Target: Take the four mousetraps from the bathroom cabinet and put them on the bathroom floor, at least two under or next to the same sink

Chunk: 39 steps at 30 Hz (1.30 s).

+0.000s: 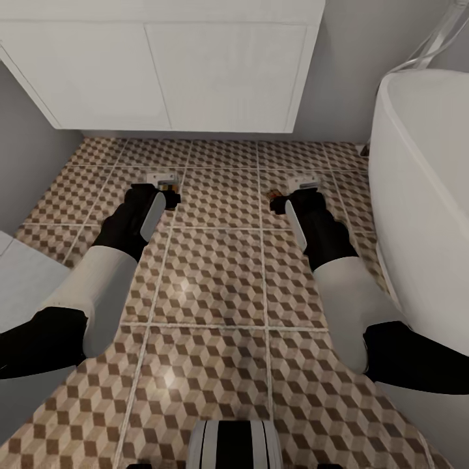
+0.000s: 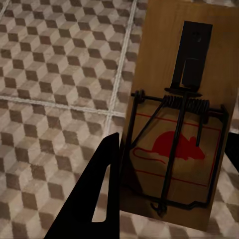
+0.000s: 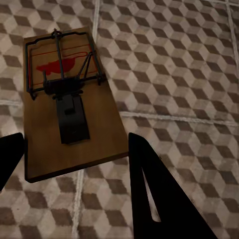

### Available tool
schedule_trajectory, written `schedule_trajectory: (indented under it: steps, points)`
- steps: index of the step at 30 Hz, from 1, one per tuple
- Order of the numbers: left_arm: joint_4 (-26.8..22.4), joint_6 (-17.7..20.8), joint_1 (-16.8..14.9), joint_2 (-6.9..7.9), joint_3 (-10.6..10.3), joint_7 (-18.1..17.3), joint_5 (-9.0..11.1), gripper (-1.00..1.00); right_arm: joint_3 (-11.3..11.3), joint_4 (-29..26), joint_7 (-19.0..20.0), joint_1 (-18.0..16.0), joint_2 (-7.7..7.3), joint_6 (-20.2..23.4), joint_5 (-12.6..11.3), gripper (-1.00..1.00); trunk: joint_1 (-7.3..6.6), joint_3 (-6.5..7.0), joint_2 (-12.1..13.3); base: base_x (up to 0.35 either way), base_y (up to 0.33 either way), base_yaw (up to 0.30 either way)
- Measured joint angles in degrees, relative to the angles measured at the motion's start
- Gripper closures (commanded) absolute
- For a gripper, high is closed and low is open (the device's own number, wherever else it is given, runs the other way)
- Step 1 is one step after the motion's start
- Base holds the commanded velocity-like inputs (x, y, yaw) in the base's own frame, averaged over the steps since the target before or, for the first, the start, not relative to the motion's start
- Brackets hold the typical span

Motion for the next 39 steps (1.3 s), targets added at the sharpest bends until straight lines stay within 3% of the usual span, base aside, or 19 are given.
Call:
schedule_trajectory:
  steps: [39]
  points:
    - [0.5,0.1,0.1,0.44,-0.1,0.0,0.0,1.00,0.2,0.0,0.0,0.0,0.00,0.0,-0.1,1.00,1.00,-12.24,-0.5,0.000,0.000,0.000]
